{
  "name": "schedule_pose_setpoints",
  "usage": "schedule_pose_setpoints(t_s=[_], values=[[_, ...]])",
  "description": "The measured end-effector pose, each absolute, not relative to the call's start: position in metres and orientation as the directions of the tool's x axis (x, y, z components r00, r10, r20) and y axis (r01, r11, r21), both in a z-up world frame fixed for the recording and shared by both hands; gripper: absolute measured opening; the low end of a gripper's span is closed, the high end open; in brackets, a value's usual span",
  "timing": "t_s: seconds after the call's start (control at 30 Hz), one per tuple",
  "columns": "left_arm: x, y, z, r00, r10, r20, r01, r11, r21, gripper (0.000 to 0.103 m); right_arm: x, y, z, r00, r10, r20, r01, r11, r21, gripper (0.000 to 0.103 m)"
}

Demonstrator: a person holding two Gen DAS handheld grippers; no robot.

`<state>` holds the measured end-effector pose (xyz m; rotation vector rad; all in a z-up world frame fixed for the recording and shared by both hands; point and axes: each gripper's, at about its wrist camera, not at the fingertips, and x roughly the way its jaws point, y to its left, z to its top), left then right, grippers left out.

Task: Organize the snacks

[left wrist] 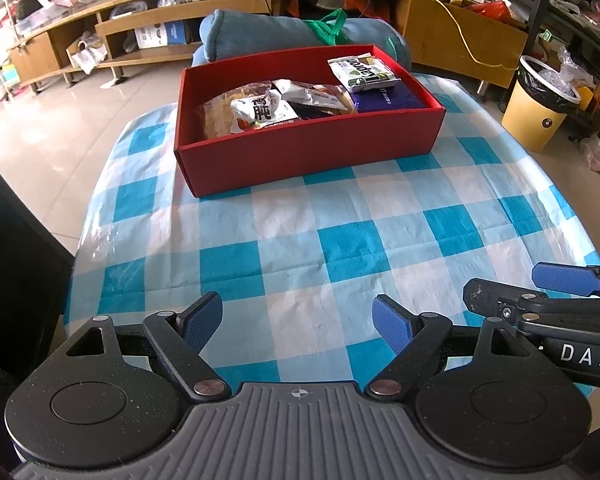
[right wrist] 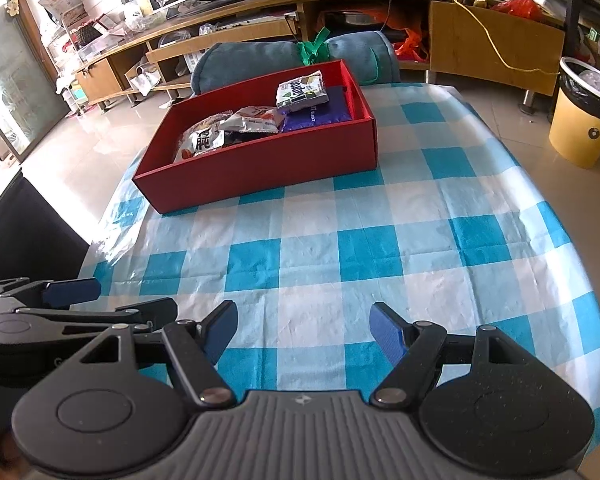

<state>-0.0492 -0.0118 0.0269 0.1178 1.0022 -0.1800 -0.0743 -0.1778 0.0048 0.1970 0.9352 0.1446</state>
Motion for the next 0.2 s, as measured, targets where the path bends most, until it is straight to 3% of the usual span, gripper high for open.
schedule_pose_setpoints(t_s=[0.2], values=[[-0.0494,-0.0106,0.0283,0.520,-0.107,-0.847,0.203,0.979,0.001,0.087,-0.0784,-0.1798,0.0049,0.590,0.214,-0.778,-0.041,0.971,0.236,0.068]])
